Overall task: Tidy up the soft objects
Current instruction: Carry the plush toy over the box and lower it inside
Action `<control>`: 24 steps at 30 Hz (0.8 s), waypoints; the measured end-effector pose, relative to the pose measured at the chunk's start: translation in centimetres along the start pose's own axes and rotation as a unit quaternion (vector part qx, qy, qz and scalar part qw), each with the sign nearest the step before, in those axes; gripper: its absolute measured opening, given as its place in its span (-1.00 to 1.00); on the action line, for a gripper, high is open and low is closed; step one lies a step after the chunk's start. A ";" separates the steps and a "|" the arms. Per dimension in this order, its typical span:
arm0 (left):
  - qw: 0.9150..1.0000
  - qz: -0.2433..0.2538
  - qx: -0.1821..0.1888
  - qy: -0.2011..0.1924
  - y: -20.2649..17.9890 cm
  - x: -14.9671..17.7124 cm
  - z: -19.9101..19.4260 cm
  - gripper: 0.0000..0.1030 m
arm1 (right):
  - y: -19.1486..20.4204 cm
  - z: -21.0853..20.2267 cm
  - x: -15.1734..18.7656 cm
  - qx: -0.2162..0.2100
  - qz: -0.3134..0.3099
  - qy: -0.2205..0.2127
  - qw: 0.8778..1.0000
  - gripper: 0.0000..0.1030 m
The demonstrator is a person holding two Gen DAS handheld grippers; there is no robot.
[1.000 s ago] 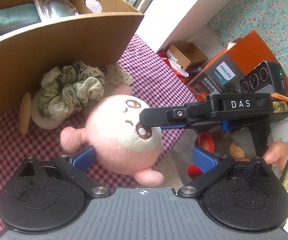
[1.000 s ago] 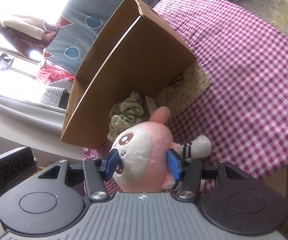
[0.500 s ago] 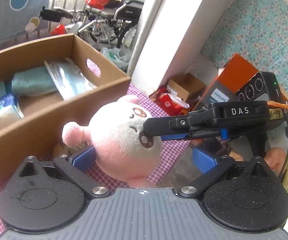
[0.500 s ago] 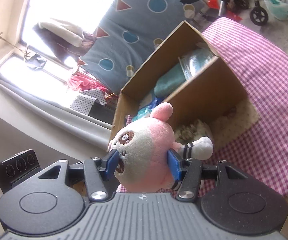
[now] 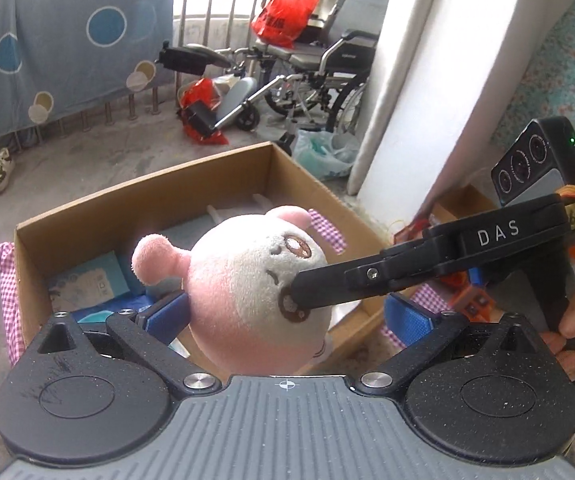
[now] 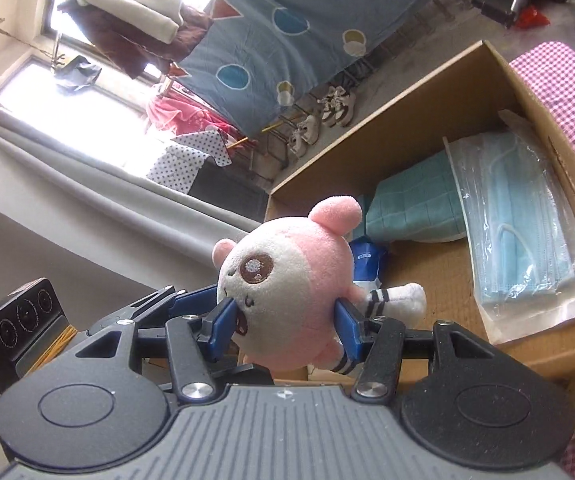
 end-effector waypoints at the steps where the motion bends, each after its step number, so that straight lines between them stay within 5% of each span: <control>1: 1.000 -0.006 -0.005 0.008 1.1 -0.3 0.8 0.99 | -0.5 1.5 -0.8 0.004 0.005 0.016 1.000 0.10; 13: 0.988 -0.049 -0.076 0.127 10.9 -1.4 9.8 0.92 | -4.7 12.9 -4.7 0.062 0.037 0.118 0.990 0.11; 24: 0.985 -0.009 -0.108 0.135 11.2 -1.6 10.1 0.90 | -4.6 13.9 -6.0 0.052 0.013 0.120 0.991 0.26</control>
Point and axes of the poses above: each gripper's, at about its wrist camera, not at the fingertips, and z roughly the way its jaws point, y to its left, x to its underside, the point moved 3 cm from there along z, roughly the way its jaws point, and after that the axes turned 11 degrees about x, right-handed, at the moved point
